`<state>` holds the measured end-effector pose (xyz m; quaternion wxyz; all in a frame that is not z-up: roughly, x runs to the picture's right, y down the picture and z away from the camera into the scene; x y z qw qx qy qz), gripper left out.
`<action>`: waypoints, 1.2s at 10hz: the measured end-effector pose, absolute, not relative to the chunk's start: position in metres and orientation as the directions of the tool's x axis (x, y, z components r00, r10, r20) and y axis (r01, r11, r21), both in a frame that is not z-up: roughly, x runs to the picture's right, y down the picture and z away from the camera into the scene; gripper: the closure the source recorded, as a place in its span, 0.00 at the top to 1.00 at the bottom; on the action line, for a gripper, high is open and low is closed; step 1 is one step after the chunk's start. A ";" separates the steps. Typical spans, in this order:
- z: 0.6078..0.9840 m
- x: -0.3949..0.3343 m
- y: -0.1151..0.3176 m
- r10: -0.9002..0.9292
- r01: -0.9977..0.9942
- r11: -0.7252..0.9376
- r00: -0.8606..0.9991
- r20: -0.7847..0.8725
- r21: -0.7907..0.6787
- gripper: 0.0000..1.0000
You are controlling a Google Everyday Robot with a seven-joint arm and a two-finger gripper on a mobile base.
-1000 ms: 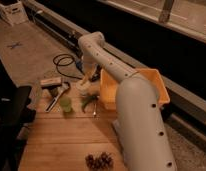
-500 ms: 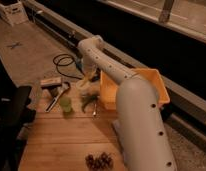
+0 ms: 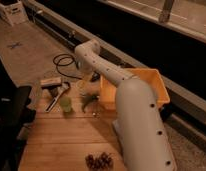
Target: Place banana in paper cup
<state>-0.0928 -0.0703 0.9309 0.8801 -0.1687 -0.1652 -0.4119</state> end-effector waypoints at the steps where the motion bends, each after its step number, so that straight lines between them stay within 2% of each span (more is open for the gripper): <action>1: 0.932 -0.096 -0.067 -0.673 0.785 0.598 0.602 0.430 -0.162 0.00; 3: 0.934 -0.100 -0.061 -0.673 0.789 0.592 0.598 0.435 -0.168 0.01; 4: 0.935 -0.101 -0.059 -0.671 0.788 0.591 0.598 0.438 -0.171 0.05; 10: 0.928 -0.100 -0.051 -0.667 0.787 0.584 0.604 0.435 -0.197 0.66; 11: 0.925 -0.100 -0.050 -0.671 0.788 0.581 0.605 0.429 -0.202 0.72; 12: 0.922 -0.100 -0.050 -0.674 0.789 0.579 0.604 0.425 -0.203 0.73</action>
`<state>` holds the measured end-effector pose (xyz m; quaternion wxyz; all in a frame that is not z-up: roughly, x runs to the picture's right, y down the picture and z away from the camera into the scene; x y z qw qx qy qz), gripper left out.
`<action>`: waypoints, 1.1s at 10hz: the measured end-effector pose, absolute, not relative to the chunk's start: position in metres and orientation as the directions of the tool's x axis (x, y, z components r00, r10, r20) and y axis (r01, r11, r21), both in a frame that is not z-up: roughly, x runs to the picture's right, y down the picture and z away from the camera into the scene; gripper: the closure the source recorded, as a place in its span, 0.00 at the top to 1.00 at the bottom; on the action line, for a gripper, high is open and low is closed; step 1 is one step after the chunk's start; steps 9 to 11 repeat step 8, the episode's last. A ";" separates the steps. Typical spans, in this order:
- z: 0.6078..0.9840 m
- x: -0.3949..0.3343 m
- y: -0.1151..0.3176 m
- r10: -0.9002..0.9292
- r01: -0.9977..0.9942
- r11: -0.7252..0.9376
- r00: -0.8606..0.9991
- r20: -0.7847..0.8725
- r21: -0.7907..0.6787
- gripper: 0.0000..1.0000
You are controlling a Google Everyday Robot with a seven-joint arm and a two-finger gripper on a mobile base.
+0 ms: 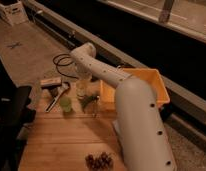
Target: Place banana in paper cup
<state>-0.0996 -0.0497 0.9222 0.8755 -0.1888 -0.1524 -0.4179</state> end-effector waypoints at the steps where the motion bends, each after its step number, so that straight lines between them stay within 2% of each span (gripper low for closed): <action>1: 0.919 -0.101 -0.048 -0.678 0.792 0.575 0.602 0.422 -0.205 0.73; 5: 0.902 -0.105 -0.048 -0.695 0.799 0.567 0.595 0.403 -0.201 0.73; 8: 0.868 -0.106 -0.066 -0.719 0.802 0.571 0.591 0.364 -0.175 0.73; 11: 0.868 -0.106 -0.066 -0.719 0.802 0.571 0.591 0.364 -0.175 0.73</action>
